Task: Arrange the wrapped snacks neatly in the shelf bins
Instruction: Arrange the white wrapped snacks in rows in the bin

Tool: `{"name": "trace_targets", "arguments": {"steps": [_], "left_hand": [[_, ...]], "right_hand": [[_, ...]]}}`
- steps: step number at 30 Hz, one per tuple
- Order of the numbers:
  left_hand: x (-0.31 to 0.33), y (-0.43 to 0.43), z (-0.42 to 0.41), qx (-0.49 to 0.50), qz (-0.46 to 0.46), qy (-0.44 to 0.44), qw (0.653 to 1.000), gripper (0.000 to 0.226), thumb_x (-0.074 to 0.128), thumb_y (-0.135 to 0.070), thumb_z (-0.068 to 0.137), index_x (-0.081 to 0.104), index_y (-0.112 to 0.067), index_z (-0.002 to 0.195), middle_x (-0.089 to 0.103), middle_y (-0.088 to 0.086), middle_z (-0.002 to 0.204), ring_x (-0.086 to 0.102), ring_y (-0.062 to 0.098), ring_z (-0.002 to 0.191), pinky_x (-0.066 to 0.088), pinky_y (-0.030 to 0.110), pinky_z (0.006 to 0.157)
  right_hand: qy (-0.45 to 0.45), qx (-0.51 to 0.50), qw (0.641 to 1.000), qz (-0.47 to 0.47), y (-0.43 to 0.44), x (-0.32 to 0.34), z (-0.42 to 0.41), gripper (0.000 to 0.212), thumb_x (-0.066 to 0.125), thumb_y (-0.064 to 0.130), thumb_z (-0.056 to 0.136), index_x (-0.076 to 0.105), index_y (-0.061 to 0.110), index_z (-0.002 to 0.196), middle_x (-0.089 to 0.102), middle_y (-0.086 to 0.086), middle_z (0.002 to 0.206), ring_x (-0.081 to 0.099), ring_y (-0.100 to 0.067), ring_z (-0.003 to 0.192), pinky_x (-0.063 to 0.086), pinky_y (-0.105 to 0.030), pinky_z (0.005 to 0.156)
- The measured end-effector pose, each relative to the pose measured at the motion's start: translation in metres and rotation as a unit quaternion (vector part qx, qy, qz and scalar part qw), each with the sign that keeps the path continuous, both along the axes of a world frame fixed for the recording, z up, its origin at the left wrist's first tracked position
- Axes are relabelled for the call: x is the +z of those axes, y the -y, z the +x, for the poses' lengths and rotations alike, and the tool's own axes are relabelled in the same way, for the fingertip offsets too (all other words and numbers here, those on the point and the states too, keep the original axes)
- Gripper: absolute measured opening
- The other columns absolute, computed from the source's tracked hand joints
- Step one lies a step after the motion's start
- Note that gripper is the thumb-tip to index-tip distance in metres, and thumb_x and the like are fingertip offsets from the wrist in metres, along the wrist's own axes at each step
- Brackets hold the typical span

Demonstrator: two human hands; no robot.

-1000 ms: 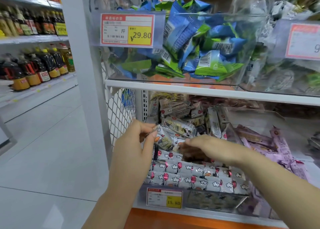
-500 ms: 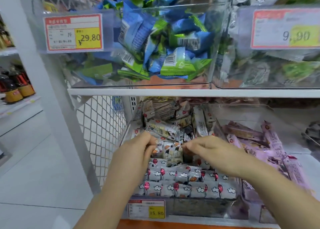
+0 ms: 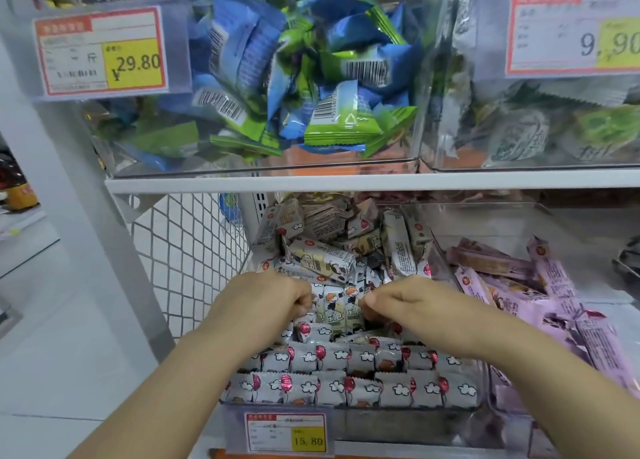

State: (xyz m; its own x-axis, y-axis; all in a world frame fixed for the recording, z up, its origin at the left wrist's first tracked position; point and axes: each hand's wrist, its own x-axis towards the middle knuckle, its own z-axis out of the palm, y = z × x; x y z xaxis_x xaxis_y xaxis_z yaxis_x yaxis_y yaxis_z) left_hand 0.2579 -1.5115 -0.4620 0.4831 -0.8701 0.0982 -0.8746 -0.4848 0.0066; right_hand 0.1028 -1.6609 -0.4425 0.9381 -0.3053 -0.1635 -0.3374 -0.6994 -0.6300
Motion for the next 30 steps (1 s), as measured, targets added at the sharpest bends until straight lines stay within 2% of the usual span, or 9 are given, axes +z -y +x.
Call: {"name": "trace_targets", "arguments": {"steps": [4, 7, 9, 12, 15, 17, 21, 25, 30], "left_hand": [[0.001, 0.004, 0.004, 0.015, 0.036, -0.027, 0.999, 0.014, 0.048, -0.033, 0.095, 0.06, -0.036, 0.088, 0.066, -0.015, 0.087, 0.058, 0.006, 0.077, 0.042, 0.021, 0.068], [0.006, -0.001, -0.001, -0.006, 0.007, -0.041, 0.999, 0.023, 0.044, -0.043, 0.095, 0.062, -0.039, 0.109, 0.067, -0.017, 0.099, 0.059, 0.005, 0.081, 0.047, 0.023, 0.073], [0.009, -0.01, -0.012, -0.035, -0.03, -0.063, 0.997, 0.03, 0.041, -0.047, 0.095, 0.054, -0.042, 0.122, 0.061, -0.023, 0.114, 0.056, -0.001, 0.091, 0.046, 0.024, 0.085], [0.002, -0.023, -0.026, -0.088, -0.015, -0.055, 0.995, 0.039, 0.032, -0.053, 0.094, 0.043, -0.045, 0.131, 0.045, -0.031, 0.133, 0.043, -0.007, 0.118, 0.025, 0.031, 0.112], [-0.006, -0.032, -0.025, -0.088, -0.002, -0.025, 0.996, 0.053, 0.017, -0.062, 0.091, 0.04, -0.044, 0.135, 0.039, -0.029, 0.14, 0.033, -0.002, 0.131, 0.002, 0.033, 0.114], [-0.007, -0.037, -0.027, -0.089, -0.004, -0.001, 0.996, 0.065, 0.008, -0.061, 0.085, 0.05, -0.041, 0.129, 0.047, -0.024, 0.135, 0.044, 0.002, 0.126, 0.006, 0.038, 0.111], [-0.015, -0.042, -0.027, -0.093, -0.037, 0.049, 0.994, 0.044, 0.03, -0.05, 0.086, 0.071, -0.04, 0.097, 0.067, -0.021, 0.107, 0.067, 0.004, 0.092, 0.043, 0.046, 0.094], [-0.024, -0.046, -0.025, -0.123, -0.082, 0.051, 0.988, 0.039, 0.033, -0.048, 0.089, 0.071, -0.041, 0.098, 0.067, -0.02, 0.108, 0.067, 0.004, 0.09, 0.038, 0.04, 0.101], [-0.037, -0.039, -0.022, -0.138, -0.129, 0.088, 0.978, 0.039, 0.036, -0.036, 0.083, 0.076, -0.036, 0.082, 0.071, -0.017, 0.097, 0.063, 0.002, 0.094, 0.027, 0.03, 0.097]], "right_hand": [[0.0, 0.011, 1.0, 0.0, 0.0, -0.002, 0.0, 0.053, 0.035, 0.047, 0.097, 0.051, -0.002, 0.081, 0.056, -0.012, 0.078, 0.054, -0.026, 0.073, 0.047, -0.038, 0.082], [-0.002, 0.007, 1.0, 0.011, 0.004, -0.002, 0.001, 0.052, 0.037, 0.049, 0.095, 0.061, 0.003, 0.105, 0.064, -0.019, 0.113, 0.06, -0.037, 0.104, 0.043, -0.051, 0.097], [-0.007, 0.008, 1.0, 0.028, 0.008, 0.003, 0.005, 0.046, 0.04, 0.047, 0.095, 0.066, 0.011, 0.105, 0.063, -0.02, 0.114, 0.058, -0.036, 0.107, 0.043, -0.052, 0.098], [-0.069, 0.043, 0.997, 0.016, 0.01, 0.014, 0.018, 0.044, 0.04, 0.048, 0.095, 0.067, 0.016, 0.109, 0.066, -0.008, 0.118, 0.058, -0.03, 0.111, 0.043, -0.048, 0.1], [-0.176, 0.099, 0.979, -0.023, 0.005, 0.021, 0.032, 0.049, 0.035, 0.055, 0.094, 0.056, 0.026, 0.128, 0.051, 0.007, 0.138, 0.048, -0.013, 0.126, 0.028, -0.037, 0.114], [-0.23, 0.121, 0.965, -0.032, 0.002, 0.022, 0.042, 0.053, 0.035, 0.055, 0.095, 0.045, 0.026, 0.137, 0.039, 0.009, 0.147, 0.037, -0.012, 0.134, 0.02, -0.033, 0.115], [-0.296, 0.127, 0.946, 0.024, 0.0, 0.013, 0.06, 0.05, 0.039, 0.042, 0.098, 0.045, 0.01, 0.136, 0.042, -0.012, 0.144, 0.038, -0.031, 0.133, 0.028, -0.041, 0.114], [-0.357, 0.168, 0.918, 0.042, 0.001, -0.003, 0.075, 0.054, 0.041, 0.042, 0.097, 0.043, 0.002, 0.133, 0.033, -0.026, 0.143, 0.029, -0.043, 0.132, 0.025, -0.054, 0.111], [-0.398, 0.203, 0.891, 0.077, 0.008, -0.012, 0.085, 0.057, 0.043, 0.05, 0.091, 0.034, 0.025, 0.141, 0.032, -0.001, 0.151, 0.028, -0.024, 0.139, 0.025, -0.046, 0.115]]}}
